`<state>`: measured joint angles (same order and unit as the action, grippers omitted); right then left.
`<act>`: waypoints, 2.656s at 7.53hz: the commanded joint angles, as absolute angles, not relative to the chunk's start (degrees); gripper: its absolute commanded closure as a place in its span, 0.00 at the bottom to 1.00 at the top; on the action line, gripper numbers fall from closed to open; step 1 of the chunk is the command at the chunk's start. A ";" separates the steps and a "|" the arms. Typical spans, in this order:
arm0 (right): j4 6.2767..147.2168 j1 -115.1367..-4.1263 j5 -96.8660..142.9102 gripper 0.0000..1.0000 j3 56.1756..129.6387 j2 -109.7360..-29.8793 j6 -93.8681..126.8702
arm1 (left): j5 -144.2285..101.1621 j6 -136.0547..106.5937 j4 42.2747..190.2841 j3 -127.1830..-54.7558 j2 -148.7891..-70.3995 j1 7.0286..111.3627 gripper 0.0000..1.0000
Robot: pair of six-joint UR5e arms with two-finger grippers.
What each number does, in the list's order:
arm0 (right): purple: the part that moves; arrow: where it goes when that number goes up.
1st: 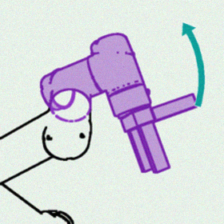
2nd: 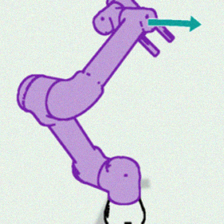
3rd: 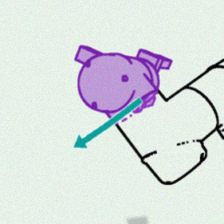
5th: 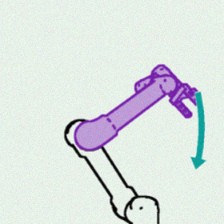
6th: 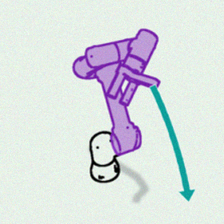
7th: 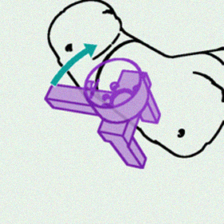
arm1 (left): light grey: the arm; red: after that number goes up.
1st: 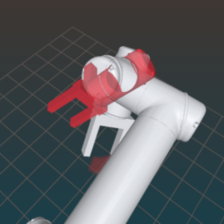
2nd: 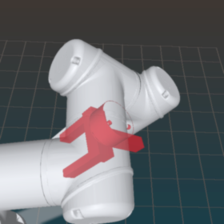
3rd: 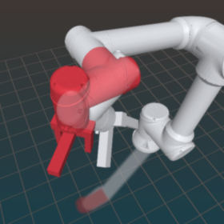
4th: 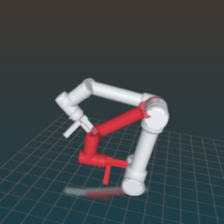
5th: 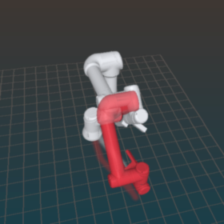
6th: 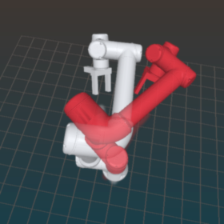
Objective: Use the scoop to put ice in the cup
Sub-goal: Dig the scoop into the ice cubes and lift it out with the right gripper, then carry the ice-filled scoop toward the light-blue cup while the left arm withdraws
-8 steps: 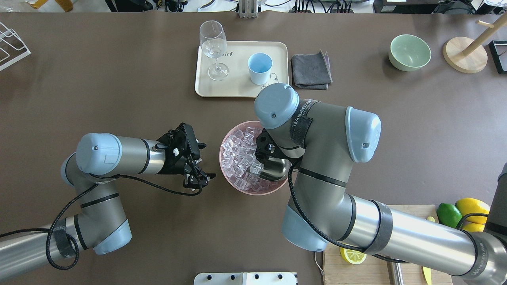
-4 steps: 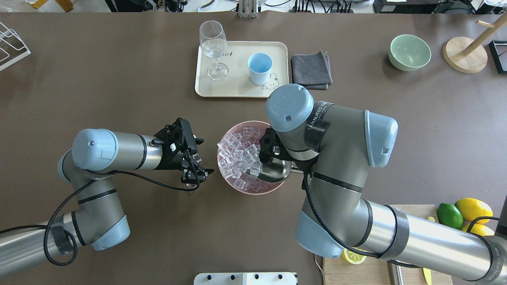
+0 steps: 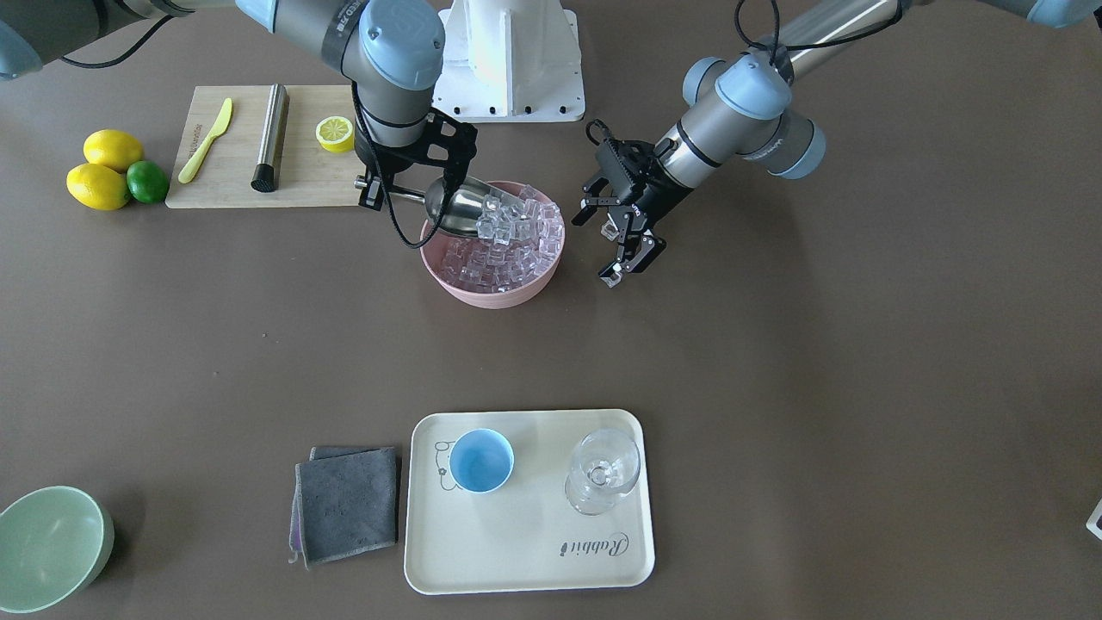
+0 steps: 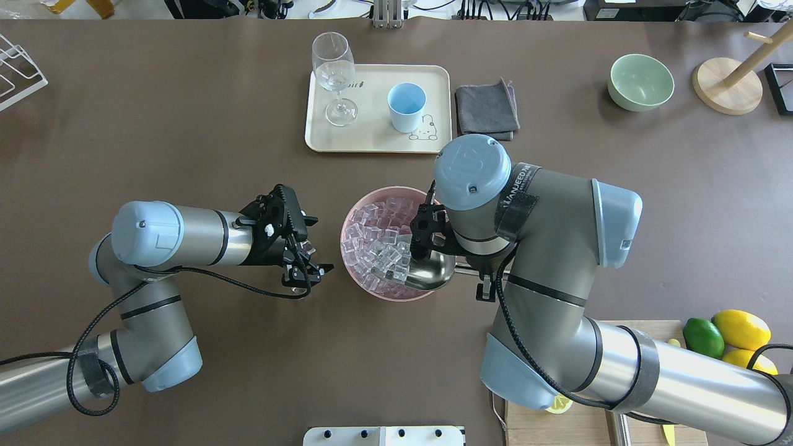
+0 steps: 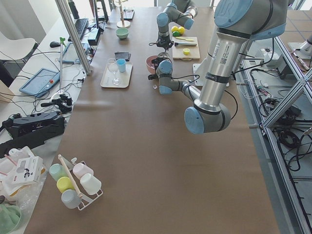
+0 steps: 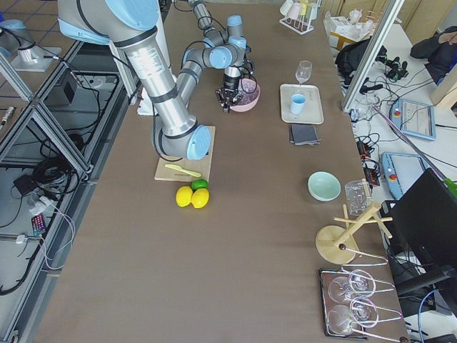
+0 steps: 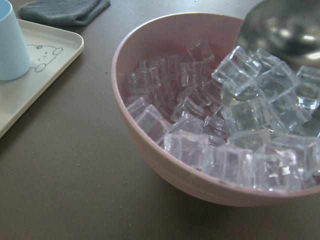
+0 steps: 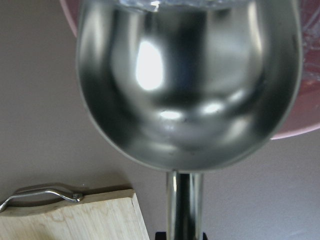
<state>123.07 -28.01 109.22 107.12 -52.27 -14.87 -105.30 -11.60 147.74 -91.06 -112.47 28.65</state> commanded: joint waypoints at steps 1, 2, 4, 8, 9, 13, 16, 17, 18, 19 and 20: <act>122.17 -28.30 109.60 1.00 108.80 -52.82 -15.12 | -105.38 -11.60 147.74 -91.14 -112.24 28.65 0.01; 122.08 -29.00 110.03 1.00 110.37 -53.87 -14.86 | -105.38 -11.51 147.74 -91.14 -112.15 28.65 0.01; 122.08 -31.54 112.93 1.00 111.53 -55.28 -14.85 | -105.38 -11.51 147.74 -91.14 -112.15 28.65 0.01; 120.25 -35.50 117.77 1.00 111.97 -55.72 -12.84 | -105.38 -11.51 147.74 -91.14 -112.06 28.57 0.01; 115.71 -36.12 118.21 1.00 111.97 -57.29 -10.74 | -105.38 -11.51 147.74 -91.14 -112.06 28.56 0.01; 103.82 -38.40 118.84 1.00 114.08 -61.95 1.19 | -105.38 -11.43 148.09 -91.14 -111.89 28.56 0.01; 98.37 -40.51 118.65 1.00 114.08 -64.42 11.12 | -105.90 -11.43 150.71 -92.10 -109.44 29.78 0.01; 93.91 -41.04 118.57 1.00 114.00 -66.25 14.82 | -106.00 -11.43 150.99 -94.63 -106.64 30.93 0.01; 86.30 -41.13 116.39 1.00 113.56 -68.44 21.47 | -106.00 -11.34 150.91 -97.18 -104.00 31.63 0.01; 79.00 -41.13 113.76 1.00 111.03 -69.25 25.88 | -106.08 -11.34 150.73 -99.56 -101.80 32.42 0.01; 77.45 -41.05 113.73 1.00 109.79 -69.26 26.45 | -106.08 -11.25 150.65 -102.36 -97.51 32.52 0.01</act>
<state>84.71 -41.04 115.58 112.38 -68.21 21.79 -106.02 -11.36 150.76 -97.74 -103.53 31.76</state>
